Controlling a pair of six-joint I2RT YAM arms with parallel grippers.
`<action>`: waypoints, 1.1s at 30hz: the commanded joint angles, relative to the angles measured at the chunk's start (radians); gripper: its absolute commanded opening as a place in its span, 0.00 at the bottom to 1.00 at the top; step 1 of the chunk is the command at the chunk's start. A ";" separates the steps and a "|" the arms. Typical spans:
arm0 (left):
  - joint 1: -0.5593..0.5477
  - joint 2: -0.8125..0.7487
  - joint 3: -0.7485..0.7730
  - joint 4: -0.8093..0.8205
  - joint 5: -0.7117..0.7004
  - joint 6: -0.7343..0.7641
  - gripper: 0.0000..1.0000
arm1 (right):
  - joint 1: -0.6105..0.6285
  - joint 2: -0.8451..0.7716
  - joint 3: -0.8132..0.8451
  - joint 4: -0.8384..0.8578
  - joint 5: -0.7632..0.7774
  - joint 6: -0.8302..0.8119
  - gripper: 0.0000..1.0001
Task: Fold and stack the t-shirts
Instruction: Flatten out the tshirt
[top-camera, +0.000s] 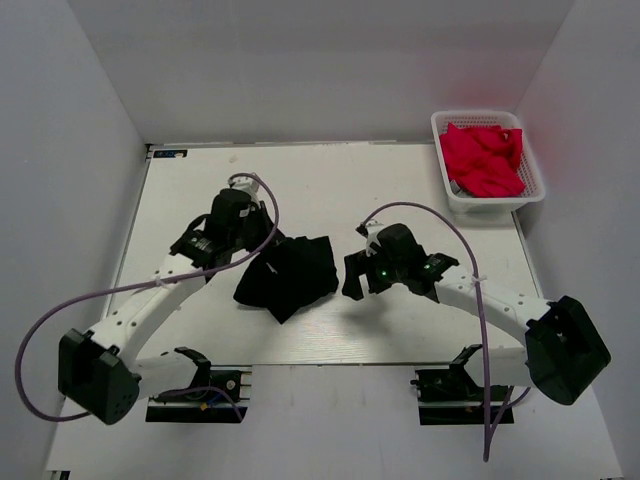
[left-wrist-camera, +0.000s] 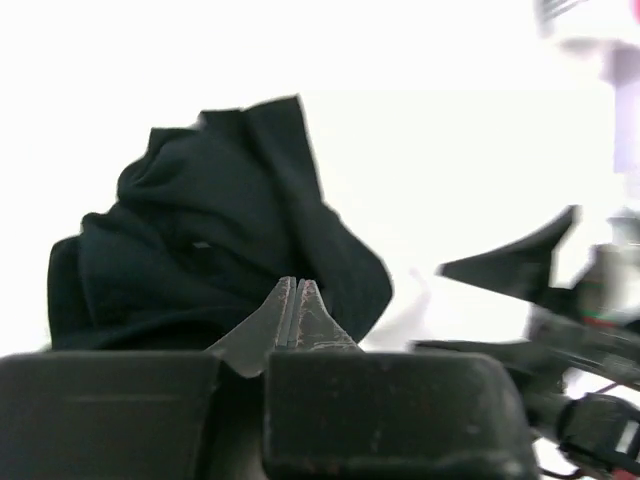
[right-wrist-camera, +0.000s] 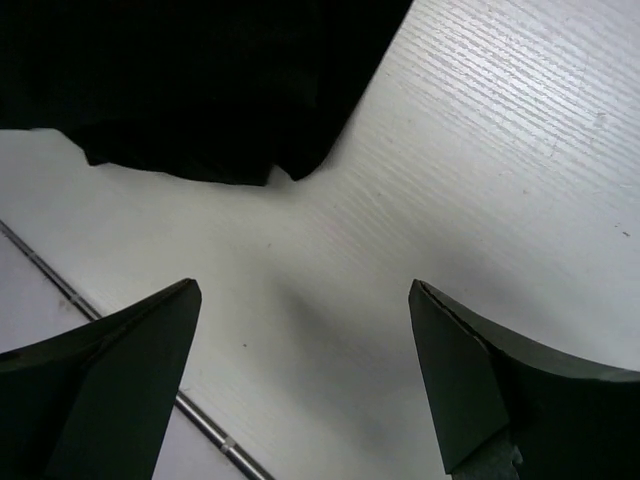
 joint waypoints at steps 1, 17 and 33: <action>-0.004 -0.082 0.053 0.019 -0.034 0.021 0.00 | 0.032 0.011 -0.030 0.134 0.092 -0.062 0.90; -0.004 -0.156 0.171 -0.029 -0.024 0.050 0.00 | 0.101 0.287 0.018 0.563 0.165 -0.100 0.89; -0.004 -0.156 0.201 -0.067 -0.113 0.039 0.00 | 0.131 0.240 -0.060 0.903 -0.098 -0.257 0.00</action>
